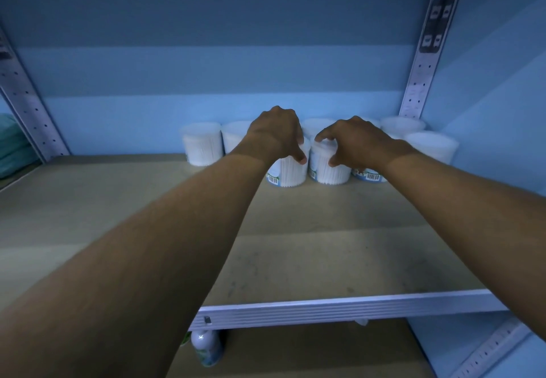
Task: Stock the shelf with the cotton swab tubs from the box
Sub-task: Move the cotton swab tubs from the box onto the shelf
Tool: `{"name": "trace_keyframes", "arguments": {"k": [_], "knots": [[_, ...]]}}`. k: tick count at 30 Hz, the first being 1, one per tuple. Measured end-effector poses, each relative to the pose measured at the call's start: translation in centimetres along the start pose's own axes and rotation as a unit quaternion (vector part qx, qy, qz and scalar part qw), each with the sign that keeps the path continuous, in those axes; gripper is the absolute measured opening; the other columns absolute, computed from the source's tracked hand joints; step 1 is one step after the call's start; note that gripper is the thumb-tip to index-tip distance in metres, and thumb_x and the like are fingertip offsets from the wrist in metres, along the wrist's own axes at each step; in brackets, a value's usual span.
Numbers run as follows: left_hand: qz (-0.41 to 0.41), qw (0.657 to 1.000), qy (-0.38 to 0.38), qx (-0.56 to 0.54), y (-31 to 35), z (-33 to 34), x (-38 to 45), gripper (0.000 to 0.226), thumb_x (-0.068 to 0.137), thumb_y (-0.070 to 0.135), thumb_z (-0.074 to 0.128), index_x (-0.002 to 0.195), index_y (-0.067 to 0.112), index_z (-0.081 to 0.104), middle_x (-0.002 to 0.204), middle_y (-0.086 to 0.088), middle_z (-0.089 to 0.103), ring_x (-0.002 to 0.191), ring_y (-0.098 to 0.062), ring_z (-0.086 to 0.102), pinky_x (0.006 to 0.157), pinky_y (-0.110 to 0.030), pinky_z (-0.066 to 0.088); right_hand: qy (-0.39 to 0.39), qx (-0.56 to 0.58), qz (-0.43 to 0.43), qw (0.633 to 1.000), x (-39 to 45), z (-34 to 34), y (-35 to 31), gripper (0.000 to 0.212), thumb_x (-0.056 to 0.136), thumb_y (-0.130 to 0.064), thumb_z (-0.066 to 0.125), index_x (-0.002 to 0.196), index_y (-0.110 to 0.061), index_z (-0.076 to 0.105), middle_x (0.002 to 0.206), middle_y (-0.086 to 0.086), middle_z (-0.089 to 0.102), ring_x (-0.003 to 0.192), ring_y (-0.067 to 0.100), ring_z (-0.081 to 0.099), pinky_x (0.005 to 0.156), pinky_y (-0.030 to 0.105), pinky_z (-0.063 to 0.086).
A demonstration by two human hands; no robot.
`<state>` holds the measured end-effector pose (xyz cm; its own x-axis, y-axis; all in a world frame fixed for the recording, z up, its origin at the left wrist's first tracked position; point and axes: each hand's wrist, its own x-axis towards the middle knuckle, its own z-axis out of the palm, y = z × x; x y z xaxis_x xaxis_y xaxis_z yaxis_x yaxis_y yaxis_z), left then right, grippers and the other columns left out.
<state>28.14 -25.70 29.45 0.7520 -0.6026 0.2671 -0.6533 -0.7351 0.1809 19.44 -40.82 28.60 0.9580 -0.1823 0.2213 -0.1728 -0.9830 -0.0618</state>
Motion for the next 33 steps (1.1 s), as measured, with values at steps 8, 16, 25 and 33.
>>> {"name": "trace_keyframes", "arguments": {"k": [8, 16, 25, 33], "knots": [[0.005, 1.000, 0.022, 0.005, -0.3, 0.7, -0.7, 0.052, 0.071, 0.052, 0.083, 0.116, 0.030, 0.071, 0.119, 0.000, 0.067, 0.111, -0.023, 0.061, 0.090, -0.035, 0.049, 0.002, 0.030, 0.021, 0.999, -0.9, 0.2, -0.3, 0.065, 0.085, -0.013, 0.074, 0.144, -0.028, 0.052, 0.146, 0.006, 0.054, 0.131, 0.029, 0.049, 0.104, 0.035, 0.041], [0.035, 0.999, 0.014, -0.018, -1.1, -0.3, -5.1, 0.050, 0.080, 0.044, 0.072, 0.124, 0.022, 0.064, 0.129, -0.002, 0.062, 0.120, -0.026, 0.058, 0.094, -0.036, 0.049, -0.029, 0.080, 0.045, 0.995, -5.5, -0.3, -2.2, 0.091, 0.082, -0.035, 0.075, 0.157, -0.031, 0.023, 0.165, -0.001, 0.021, 0.154, 0.021, 0.010, 0.118, 0.039, 0.027], [0.012, 1.000, -0.008, 0.010, -4.5, -3.2, -14.3, 0.063, 0.087, 0.049, 0.066, 0.145, 0.032, 0.046, 0.148, 0.006, 0.046, 0.135, -0.017, 0.045, 0.106, -0.033, 0.041, -0.043, 0.099, 0.030, 0.994, -10.5, -1.0, -7.3, 0.084, 0.083, -0.051, 0.070, 0.154, -0.038, 0.028, 0.161, -0.007, 0.028, 0.146, 0.014, 0.030, 0.113, 0.032, 0.034], [-0.005, 0.999, 0.022, 0.031, -7.7, -3.8, -23.8, 0.060, 0.083, 0.047, 0.068, 0.139, 0.028, 0.054, 0.140, 0.000, 0.056, 0.125, -0.023, 0.055, 0.102, -0.040, 0.048, -0.044, 0.146, -0.042, 0.987, -15.6, 1.7, -14.7, 0.075, 0.086, -0.047, 0.071, 0.151, -0.031, 0.038, 0.162, -0.001, 0.029, 0.154, 0.019, 0.007, 0.118, 0.039, 0.025]]}}
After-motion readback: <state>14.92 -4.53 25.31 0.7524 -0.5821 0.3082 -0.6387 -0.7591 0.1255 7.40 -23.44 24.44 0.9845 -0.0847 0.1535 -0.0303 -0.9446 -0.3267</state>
